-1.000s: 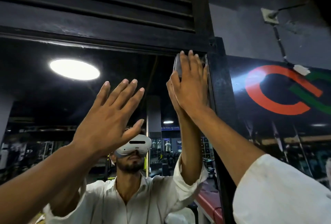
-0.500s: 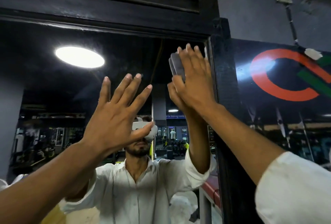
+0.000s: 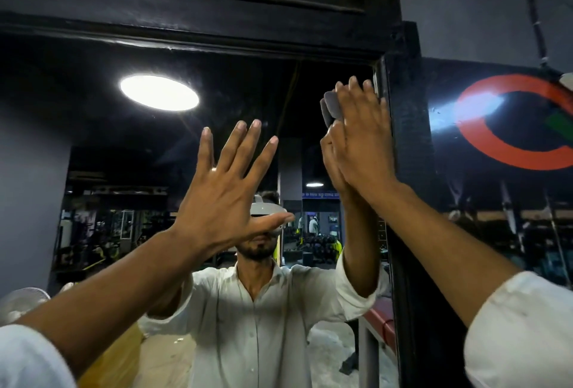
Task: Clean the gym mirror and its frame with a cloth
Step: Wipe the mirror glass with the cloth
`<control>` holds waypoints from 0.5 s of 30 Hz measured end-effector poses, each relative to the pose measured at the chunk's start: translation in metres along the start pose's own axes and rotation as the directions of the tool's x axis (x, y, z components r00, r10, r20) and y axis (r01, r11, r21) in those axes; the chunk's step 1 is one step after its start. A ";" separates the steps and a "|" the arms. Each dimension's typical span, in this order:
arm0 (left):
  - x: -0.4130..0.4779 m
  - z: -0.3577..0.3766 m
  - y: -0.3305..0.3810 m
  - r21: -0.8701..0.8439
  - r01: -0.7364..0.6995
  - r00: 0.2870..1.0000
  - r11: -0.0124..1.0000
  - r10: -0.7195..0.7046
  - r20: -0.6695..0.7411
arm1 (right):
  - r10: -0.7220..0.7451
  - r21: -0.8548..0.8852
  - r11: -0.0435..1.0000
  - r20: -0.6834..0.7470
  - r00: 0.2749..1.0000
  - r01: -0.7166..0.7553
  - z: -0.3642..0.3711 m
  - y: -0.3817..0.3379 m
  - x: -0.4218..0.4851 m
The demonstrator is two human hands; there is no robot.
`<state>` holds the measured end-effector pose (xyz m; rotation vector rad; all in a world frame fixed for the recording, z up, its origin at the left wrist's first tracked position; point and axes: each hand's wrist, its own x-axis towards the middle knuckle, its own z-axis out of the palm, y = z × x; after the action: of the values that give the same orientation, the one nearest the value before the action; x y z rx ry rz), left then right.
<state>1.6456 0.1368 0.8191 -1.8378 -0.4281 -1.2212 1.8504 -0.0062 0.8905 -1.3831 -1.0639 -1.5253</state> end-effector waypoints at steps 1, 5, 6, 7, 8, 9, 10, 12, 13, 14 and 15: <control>0.000 0.000 0.000 -0.005 -0.002 1.000 1.000 0.002 -0.002 | 0.011 0.004 1.000 0.007 1.000 -0.011 0.001 -0.009 -0.007; -0.009 0.000 0.003 -0.023 -0.014 1.000 1.000 0.014 -0.006 | -0.115 -0.002 0.993 0.111 0.987 0.116 -0.005 -0.033 -0.083; -0.011 0.001 0.004 -0.025 -0.016 1.000 1.000 0.016 -0.002 | -0.164 -0.012 0.986 0.133 0.978 0.167 -0.006 -0.031 -0.100; -0.014 0.001 0.005 -0.024 -0.016 1.000 1.000 0.016 0.003 | -0.205 -0.030 0.977 0.153 0.967 0.212 -0.008 -0.025 -0.108; -0.016 0.001 0.005 -0.023 -0.015 1.000 1.000 0.015 0.005 | -0.227 -0.038 0.971 0.170 0.959 0.237 -0.010 -0.017 -0.105; -0.016 0.001 0.006 -0.022 -0.016 1.000 1.000 0.016 0.004 | -0.216 -0.037 0.974 0.169 0.962 0.225 -0.012 -0.009 -0.095; -0.016 0.001 0.006 -0.021 -0.017 1.000 1.000 0.017 -0.001 | -0.172 -0.024 0.984 0.153 0.973 0.178 -0.011 -0.003 -0.079; -0.016 0.002 0.006 -0.020 -0.015 1.000 1.000 0.015 -0.010 | -0.053 0.012 0.999 0.085 0.995 0.052 -0.009 0.003 -0.046; -0.016 0.002 0.006 -0.018 -0.013 1.000 1.000 0.013 -0.013 | -0.007 0.018 1.000 0.050 0.999 0.006 -0.007 0.000 -0.038; -0.016 0.003 0.006 -0.017 -0.014 1.000 1.000 0.014 -0.018 | 0.020 0.018 1.000 0.025 0.999 -0.021 -0.003 -0.004 -0.036; -0.016 0.003 0.005 -0.015 -0.016 1.000 1.000 0.016 -0.022 | 0.026 0.014 1.000 0.021 0.999 -0.027 0.001 -0.010 -0.043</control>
<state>1.6433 0.1387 0.8018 -1.8357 -0.3928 -1.2353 1.8447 -0.0016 0.8471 -1.4006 -1.0627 -1.4851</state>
